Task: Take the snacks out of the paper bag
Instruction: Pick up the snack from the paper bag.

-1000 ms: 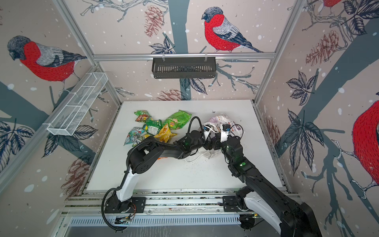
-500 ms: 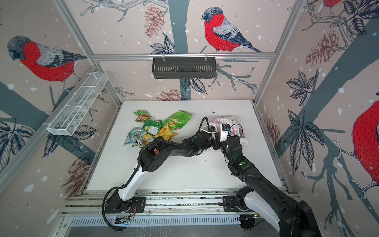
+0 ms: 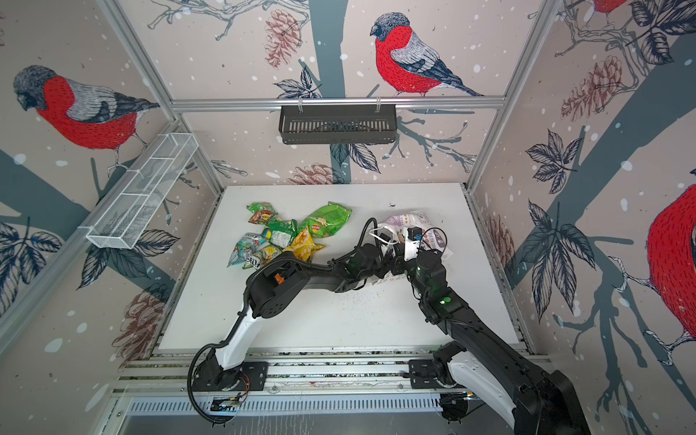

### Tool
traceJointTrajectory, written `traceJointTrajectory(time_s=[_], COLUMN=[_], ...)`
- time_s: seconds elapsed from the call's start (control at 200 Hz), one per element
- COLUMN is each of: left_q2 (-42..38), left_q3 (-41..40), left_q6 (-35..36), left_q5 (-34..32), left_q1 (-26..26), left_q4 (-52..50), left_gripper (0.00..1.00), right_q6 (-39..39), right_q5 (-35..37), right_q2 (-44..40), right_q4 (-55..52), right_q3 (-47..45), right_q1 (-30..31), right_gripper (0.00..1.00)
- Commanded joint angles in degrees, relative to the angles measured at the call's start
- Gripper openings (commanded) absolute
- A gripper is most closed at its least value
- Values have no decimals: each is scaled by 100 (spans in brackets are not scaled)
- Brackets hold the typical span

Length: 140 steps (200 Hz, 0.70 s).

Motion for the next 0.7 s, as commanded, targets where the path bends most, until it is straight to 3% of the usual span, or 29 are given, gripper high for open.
traceJointTrajectory(time_s=[0.0,0.22,0.695], left_q2=[-267,-699,-1327], left_q3=[-303,-934,-1493], left_q6=[165,140,-11], left_q5=[-109,-33,74], left_q1=[18,19,36], left_q4=[522,1089,1290], left_gripper=[0,0,0], right_q6=[-21,-2,61], right_q5=[201,285,407], right_q2=[-36,-36,-80], right_q4=[157,166,200], right_q3=[51,29,-1], right_q1=[4,0,-20], right_gripper=[0,0,0])
